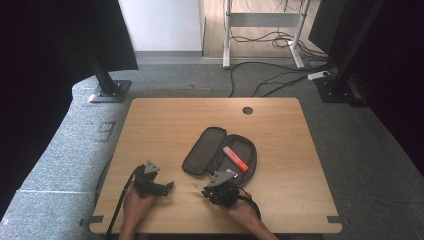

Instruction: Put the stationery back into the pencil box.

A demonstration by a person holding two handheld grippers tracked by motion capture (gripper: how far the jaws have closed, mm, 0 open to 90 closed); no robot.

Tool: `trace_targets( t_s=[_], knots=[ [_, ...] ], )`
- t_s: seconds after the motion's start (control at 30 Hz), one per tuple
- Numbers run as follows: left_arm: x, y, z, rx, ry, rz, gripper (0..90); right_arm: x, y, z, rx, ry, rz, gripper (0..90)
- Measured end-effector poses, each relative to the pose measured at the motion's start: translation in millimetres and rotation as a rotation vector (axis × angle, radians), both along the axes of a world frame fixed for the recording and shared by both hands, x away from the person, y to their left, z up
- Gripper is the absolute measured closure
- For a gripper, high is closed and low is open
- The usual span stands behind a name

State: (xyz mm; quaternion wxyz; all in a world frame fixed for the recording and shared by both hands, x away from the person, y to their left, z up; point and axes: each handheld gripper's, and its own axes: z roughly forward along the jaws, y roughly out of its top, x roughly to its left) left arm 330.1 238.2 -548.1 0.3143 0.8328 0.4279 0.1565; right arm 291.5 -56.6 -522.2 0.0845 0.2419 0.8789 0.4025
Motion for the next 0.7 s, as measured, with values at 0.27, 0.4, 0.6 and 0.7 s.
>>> trace_targets(
  t_s=[0.27, 0.4, 0.6, 0.7],
  knots=[
    [0.0, 0.0, 0.0, 0.0, 0.0, 0.0, 0.0, 1.6, -8.3, 8.1, 0.014, -0.005, -0.012, 78.3],
    [0.0, 0.0, 0.0, 0.001, 0.0, 0.0, 0.0, 3.0, -12.0, 10.2, 0.021, -0.008, -0.023, 78.2],
    [0.0, 0.0, 0.0, 0.001, 0.0, 0.0, 0.0, 4.6, -16.5, 11.8, 0.03, -0.007, -0.038, 78.3],
    [0.0, 0.0, 0.1, 0.001, 0.0, -0.001, 0.0, 5.6, -17.9, 11.6, 0.028, -0.008, -0.042, 78.5]
  ],
)
